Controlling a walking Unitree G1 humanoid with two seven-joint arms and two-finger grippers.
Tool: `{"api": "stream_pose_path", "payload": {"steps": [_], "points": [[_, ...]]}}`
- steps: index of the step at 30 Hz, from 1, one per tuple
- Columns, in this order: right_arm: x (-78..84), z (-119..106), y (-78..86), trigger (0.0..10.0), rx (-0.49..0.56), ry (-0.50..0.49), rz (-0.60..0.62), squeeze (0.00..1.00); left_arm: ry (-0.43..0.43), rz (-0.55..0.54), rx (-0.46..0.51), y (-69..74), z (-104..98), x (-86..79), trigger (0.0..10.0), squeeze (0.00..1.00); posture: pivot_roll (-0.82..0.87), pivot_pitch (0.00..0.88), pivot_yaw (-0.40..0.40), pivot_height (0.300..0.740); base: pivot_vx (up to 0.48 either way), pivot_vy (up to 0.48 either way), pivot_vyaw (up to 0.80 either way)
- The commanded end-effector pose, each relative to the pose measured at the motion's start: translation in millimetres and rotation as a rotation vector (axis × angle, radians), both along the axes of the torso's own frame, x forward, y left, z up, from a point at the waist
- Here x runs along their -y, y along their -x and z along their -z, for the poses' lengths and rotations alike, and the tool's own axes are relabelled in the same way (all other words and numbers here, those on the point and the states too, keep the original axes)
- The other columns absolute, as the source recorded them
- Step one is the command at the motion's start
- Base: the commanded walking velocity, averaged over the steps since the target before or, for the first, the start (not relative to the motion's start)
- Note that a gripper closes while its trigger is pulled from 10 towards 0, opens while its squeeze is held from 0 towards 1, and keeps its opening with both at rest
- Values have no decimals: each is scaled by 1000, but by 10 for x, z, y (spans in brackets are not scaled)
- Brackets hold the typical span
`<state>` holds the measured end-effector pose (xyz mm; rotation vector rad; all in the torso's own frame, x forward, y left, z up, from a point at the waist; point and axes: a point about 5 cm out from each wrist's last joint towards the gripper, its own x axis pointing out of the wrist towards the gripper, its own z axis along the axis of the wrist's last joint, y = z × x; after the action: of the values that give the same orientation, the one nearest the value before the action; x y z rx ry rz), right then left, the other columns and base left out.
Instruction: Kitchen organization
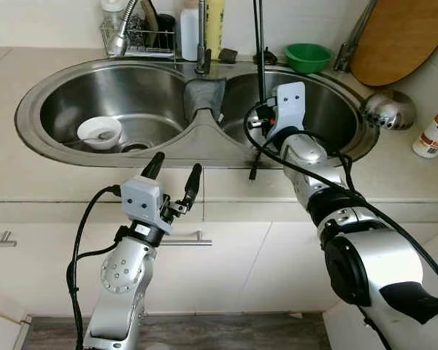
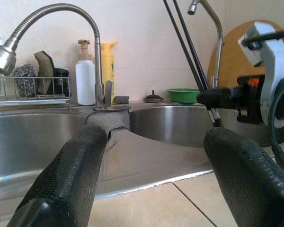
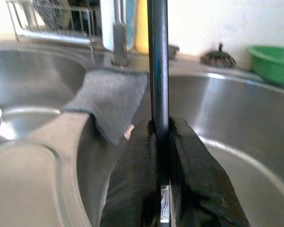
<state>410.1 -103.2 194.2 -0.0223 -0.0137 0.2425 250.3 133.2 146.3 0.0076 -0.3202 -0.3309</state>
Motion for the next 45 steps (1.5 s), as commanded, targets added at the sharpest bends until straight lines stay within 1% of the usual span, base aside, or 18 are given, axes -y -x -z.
{"api": "stream_pose_path", "payload": {"steps": [1,2,3,4,5,9,10,11,12,18,19,20,22,23,30,40,44,45], "points": [[39,66,-9,10000,-60,10,35,0,2,36,-2,22,-11,54,10000,0,64,3,-73,740,0,0,0],[58,128,-2,10000,-94,17,54,0,4,50,-4,27,-11,68,10000,0,64,3,-73,740,0,0,0],[58,128,-2,10000,-94,17,54,0,4,50,-4,27,-11,68,10000,0,64,3,-73,740,0,0,0],[83,210,12,10000,-133,47,72,0,3,61,-5,31,-8,90,10000,0,62,2,-70,740,0,0,0],[95,241,18,10000,-148,58,80,0,3,66,-6,31,-7,98,10000,0,62,2,-70,740,0,0,0],[123,301,29,10000,-180,62,101,0,-1,74,-5,31,-7,112,10000,0,69,0,-73,740,0,0,0],[147,311,30,10000,-188,35,120,0,-1,74,-5,30,-7,111,10000,0,71,0,-74,740,0,0,0],[200,305,25,10000,-188,-17,153,0,-2,70,-7,30,-4,109,10000,0,80,2,-78,740,0,0,0],[218,298,23,10000,-187,-37,163,0,-2,68,-7,30,-2,106,10000,0,80,2,-78,740,0,0,0],[245,259,10,10000,-172,-59,172,0,-1,63,-12,42,8,104,10000,0,77,5,-81,740,0,0,0],[249,255,9,10000,-169,-62,172,16,0,64,-13,42,10,107,10000,0,75,5,-81,740,0,0,0],[254,251,9,10000,-165,-68,171,369,0,66,-13,42,12,113,10000,0,75,5,-81,740,0,0,0],[258,248,9,10000,-161,-73,171,369,1,68,-14,41,14,119,10000,0,75,5,-81,740,0,0,0],[258,247,9,10000,-157,-80,169,1000,1,69,-14,39,14,121,10000,0,74,2,-81,740,0,0,0],[264,220,7,10000,-129,-89,156,1000,1,73,-14,31,17,121,10000,0,70,0,-75,740,0,0,0],[248,246,26,10000,-114,-110,122,1000,-1,73,-15,32,26,120,10000,0,71,0,-74,740,0,0,0],[245,178,20,10000,-64,-140,100,1000,0,68,-17,38,28,112,10000,0,71,0,-76,740,0,0,0],[240,139,25,10000,-23,-161,82,1000,0,66,-18,45,29,105,10000,0,69,0,-77,740,0,0,0]]}}
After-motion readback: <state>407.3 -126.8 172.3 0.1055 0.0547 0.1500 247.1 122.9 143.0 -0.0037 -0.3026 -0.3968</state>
